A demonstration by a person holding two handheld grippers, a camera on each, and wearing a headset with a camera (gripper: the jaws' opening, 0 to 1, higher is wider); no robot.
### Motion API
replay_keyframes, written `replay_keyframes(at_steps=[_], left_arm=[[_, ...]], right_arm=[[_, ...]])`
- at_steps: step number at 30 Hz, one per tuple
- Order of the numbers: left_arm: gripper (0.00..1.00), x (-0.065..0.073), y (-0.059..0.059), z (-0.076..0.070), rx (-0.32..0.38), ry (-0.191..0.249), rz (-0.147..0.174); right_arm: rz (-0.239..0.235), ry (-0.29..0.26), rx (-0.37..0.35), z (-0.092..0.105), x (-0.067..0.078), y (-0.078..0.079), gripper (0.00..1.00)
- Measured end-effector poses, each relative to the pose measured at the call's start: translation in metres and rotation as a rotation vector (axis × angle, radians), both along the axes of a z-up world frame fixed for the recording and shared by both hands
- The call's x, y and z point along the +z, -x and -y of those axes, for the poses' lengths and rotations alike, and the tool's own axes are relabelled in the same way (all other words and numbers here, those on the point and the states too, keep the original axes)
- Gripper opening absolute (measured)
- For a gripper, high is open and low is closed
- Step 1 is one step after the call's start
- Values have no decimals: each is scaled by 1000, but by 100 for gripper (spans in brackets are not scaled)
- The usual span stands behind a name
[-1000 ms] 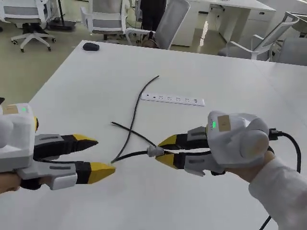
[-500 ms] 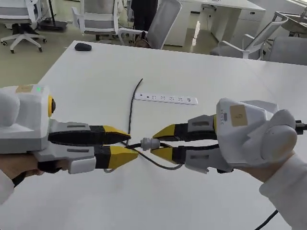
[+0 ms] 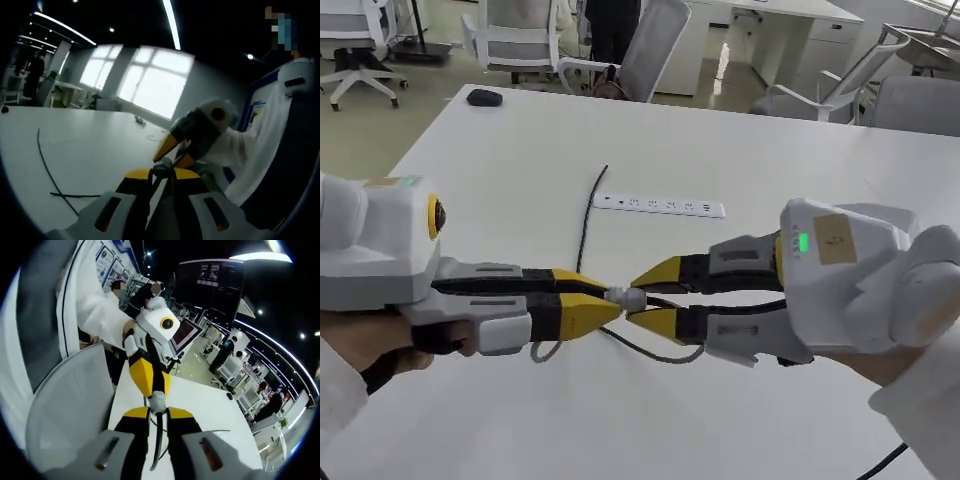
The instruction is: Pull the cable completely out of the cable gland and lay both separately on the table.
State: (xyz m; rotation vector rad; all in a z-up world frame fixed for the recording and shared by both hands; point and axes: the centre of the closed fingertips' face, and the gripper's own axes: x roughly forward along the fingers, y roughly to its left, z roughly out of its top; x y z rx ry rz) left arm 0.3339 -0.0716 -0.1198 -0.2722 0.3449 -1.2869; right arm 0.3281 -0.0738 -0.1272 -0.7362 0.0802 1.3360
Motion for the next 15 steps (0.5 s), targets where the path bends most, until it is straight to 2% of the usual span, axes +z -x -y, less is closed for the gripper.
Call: replay_keyframes(at_steps=[3,5,7,9,11,15], left_arm=[[17,6,2,-2,-15,9,20],[16,13,5,-3,-38,44,34],[16,21,8,-3,-60,81,87],[16,23,11,-4,-72,91,107],[16,26,14,-2,-95,88,158],[17,30,19,4,-139,92,165]], right_arm=[[10,-18,15,-1,6,3,11],[3,-63,41,-3,13,7,11],[14,-87,63,-2,19,10,10],[33,-93,82,-1,22,12,10],[63,-98,113,-1,25,15,10],[85,-122,156,-4,31,20,10]])
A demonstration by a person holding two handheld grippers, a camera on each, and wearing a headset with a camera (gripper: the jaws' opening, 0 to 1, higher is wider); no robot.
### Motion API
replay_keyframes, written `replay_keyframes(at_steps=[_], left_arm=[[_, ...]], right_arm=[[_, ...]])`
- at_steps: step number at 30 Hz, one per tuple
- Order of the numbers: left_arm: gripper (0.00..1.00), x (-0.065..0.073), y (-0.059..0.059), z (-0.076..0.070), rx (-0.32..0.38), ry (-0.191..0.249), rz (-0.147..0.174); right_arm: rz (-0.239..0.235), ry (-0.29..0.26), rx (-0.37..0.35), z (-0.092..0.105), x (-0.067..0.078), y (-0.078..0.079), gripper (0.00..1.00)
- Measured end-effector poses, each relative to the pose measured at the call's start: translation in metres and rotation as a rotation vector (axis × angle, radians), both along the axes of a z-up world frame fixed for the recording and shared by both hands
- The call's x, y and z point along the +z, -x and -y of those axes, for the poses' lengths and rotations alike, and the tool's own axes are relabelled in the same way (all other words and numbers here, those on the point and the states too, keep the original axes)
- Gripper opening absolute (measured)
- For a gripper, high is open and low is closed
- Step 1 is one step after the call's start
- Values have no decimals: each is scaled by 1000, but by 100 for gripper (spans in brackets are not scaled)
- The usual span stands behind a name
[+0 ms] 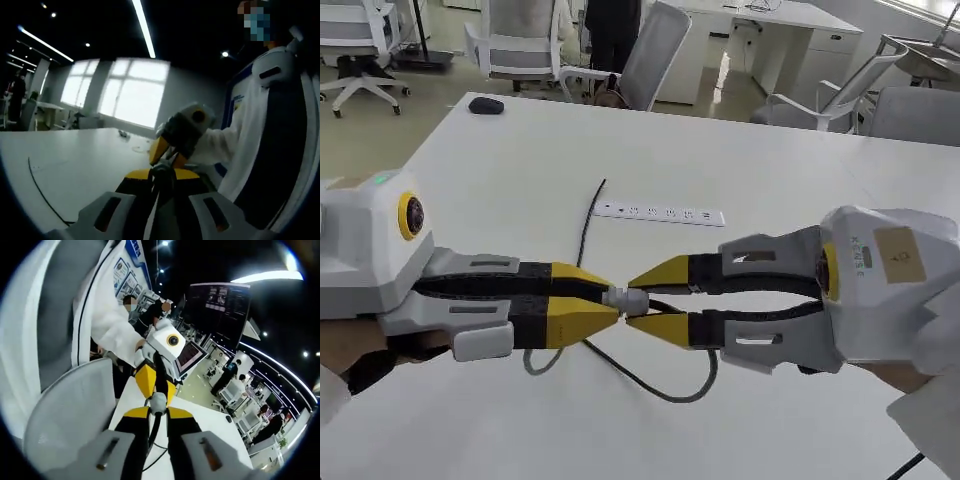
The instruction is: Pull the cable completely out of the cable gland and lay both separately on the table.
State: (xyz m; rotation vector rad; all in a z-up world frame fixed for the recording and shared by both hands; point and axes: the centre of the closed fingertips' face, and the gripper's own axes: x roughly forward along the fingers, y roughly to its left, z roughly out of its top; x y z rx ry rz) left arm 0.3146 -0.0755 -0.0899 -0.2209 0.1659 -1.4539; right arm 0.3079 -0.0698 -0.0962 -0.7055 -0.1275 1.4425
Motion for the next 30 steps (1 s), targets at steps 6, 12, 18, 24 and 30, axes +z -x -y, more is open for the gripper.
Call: replay_keyframes(at_steps=[6,12,18,24,30], left_arm=[[16,2,-4,0,7,3,-36],[16,-1,-4,-5,39,-63,107],[16,8,9,-5,10,-42,166],[15,10,10,-5,7,-34,194],[16,13,10,-3,-1,-21,197]], right_arm=[[0,-19,-25,0,2,-3,11],[-328,-185,-52,7,7,-5,14],[-677,-404,-9,17,29,-4,19],[-759,-372,32,6,24,8,22],[-763,-389,43,4,27,6,8]])
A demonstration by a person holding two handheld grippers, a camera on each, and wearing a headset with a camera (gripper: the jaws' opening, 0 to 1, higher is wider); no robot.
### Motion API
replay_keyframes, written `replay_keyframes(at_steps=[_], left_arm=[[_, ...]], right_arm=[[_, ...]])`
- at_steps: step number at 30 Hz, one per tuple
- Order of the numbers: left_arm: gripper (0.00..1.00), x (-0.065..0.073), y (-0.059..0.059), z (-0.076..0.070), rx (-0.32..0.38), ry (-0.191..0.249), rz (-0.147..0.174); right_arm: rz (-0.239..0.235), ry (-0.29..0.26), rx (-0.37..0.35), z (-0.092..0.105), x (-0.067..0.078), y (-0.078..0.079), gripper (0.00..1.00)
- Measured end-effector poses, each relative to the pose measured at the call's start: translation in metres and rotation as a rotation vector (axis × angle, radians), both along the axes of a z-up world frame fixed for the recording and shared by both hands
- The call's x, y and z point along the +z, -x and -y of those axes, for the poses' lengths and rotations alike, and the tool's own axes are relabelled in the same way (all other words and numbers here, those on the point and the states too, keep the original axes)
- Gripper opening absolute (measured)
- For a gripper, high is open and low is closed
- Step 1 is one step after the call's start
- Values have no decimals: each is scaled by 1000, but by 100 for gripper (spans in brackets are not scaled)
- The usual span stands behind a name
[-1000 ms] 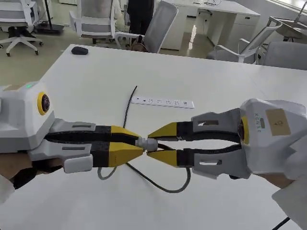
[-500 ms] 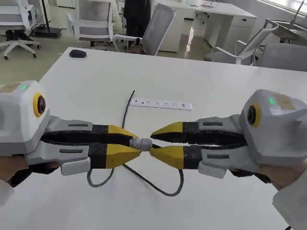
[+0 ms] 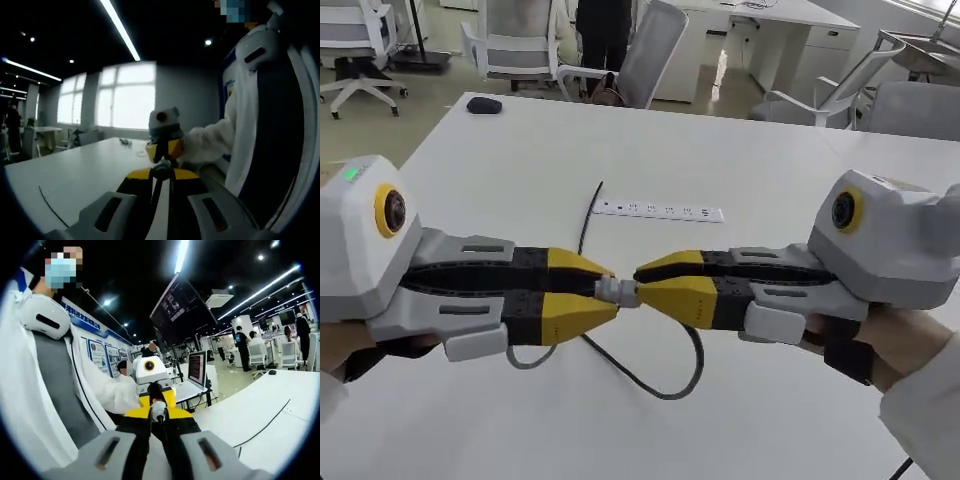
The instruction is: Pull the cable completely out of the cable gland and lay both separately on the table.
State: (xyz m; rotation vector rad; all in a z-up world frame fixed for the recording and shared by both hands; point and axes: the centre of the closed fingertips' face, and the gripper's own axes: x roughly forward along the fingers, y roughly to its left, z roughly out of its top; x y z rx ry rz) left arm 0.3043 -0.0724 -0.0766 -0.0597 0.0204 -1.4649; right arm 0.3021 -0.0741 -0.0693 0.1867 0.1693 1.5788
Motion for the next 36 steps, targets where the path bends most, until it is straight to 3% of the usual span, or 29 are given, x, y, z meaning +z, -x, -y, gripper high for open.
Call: replay_keyframes(at_steps=[1,7,19,21,23,25,27,28,31,33,35,36], left_arm=[[16,1,0,0,1,6,-3],[16,3,-4,0,12,25,-10],[16,6,-8,-1,12,39,-11],[16,7,-8,-1,13,43,-8],[16,8,-9,-1,15,53,-10],[16,10,-11,-3,16,64,-18],[15,10,-12,-3,21,59,-18],[15,8,-12,-3,13,50,-30],[15,8,-11,-3,0,51,-65],[15,6,-11,-3,-6,57,-88],[15,2,-12,-4,-12,53,-150],[14,3,-15,-4,-10,60,-148]], right_arm=[[20,8,7,0,0,0,8],[-3,9,35,2,2,2,18],[12,22,40,-3,-1,-3,12],[36,44,49,-6,-4,-2,12],[50,33,45,-7,-2,-4,12],[20,30,46,-8,0,-6,12],[48,41,39,-9,-1,-8,11],[83,47,45,-9,-2,-8,11],[85,47,48,-10,-2,-6,10],[117,53,53,-10,-3,-6,10],[147,59,45,-11,-4,-8,10],[149,62,41,-11,-5,-8,10]])
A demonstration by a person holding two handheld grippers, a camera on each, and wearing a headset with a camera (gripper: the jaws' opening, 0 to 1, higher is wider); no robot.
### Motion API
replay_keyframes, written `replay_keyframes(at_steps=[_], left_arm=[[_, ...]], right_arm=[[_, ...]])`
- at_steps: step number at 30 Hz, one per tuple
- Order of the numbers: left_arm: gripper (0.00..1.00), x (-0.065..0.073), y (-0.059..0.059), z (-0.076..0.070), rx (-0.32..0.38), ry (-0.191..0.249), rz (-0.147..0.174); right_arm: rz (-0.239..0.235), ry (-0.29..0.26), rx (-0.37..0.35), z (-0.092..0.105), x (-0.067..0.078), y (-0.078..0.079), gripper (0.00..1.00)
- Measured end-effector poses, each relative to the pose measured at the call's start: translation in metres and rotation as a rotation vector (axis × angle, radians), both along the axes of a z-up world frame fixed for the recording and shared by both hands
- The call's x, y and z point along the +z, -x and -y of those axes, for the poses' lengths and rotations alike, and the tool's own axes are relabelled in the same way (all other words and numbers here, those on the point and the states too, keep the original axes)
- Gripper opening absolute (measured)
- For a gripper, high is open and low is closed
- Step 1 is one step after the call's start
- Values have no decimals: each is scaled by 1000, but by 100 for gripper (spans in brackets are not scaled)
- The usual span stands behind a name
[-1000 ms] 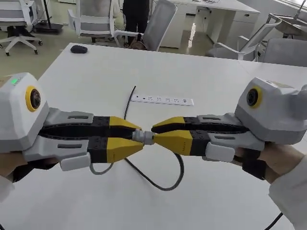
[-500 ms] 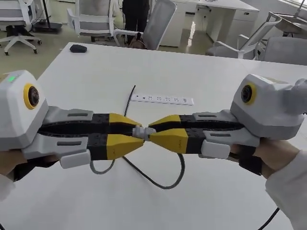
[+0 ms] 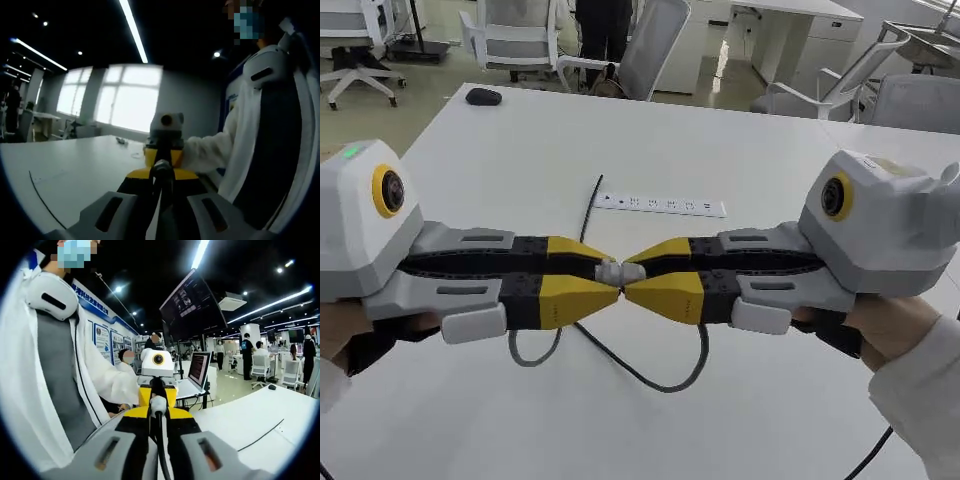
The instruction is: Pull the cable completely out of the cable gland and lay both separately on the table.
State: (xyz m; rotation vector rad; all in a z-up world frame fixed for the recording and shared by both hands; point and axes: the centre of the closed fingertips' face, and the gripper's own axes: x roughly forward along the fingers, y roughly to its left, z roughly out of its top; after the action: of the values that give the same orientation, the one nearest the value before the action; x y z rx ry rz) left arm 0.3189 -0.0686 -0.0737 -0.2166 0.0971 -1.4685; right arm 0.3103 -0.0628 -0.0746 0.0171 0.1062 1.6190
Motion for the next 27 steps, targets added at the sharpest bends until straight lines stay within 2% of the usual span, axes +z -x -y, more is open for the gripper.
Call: replay_keyframes(at_steps=[3,7,8,9,11,12,13,14,16,17,18,19,23,25,26,27], left_arm=[[14,-2,-2,1,-8,2,-45],[14,-3,-3,0,-24,6,-100],[14,-3,-1,1,-37,18,-157],[14,-3,-3,1,-40,29,-193],[14,-5,-5,0,-35,33,-179],[14,-5,-4,0,-40,36,-203],[14,-6,-3,0,-49,33,-237],[14,-6,-4,1,-52,30,-230],[14,-9,-1,2,-56,7,-226],[14,-12,0,2,-63,-8,-247],[14,-14,0,3,-68,-16,-265],[14,-15,0,3,-69,-18,-266],[14,-15,4,3,-68,-9,-244],[14,-13,4,3,-60,-1,-230],[14,-12,5,2,-58,-3,-218],[15,-12,4,2,-49,-10,-182]], right_arm=[[9,3,2,0,-2,-1,9],[61,10,0,-1,-3,0,9],[126,8,-4,-1,-2,-2,9],[150,11,-4,-1,-3,-1,8],[136,15,-2,-2,-2,-1,8],[217,14,5,-2,-2,-1,9],[248,15,8,-2,-3,1,9],[264,18,11,-2,-3,2,9],[360,37,19,-2,-7,4,9],[460,46,29,-1,-9,5,9],[483,51,29,-2,-11,6,9],[453,59,31,-2,-13,8,10],[454,53,29,0,-11,8,10],[439,52,22,1,-11,8,11],[377,48,12,1,-10,7,11],[320,47,8,2,-11,7,12]])
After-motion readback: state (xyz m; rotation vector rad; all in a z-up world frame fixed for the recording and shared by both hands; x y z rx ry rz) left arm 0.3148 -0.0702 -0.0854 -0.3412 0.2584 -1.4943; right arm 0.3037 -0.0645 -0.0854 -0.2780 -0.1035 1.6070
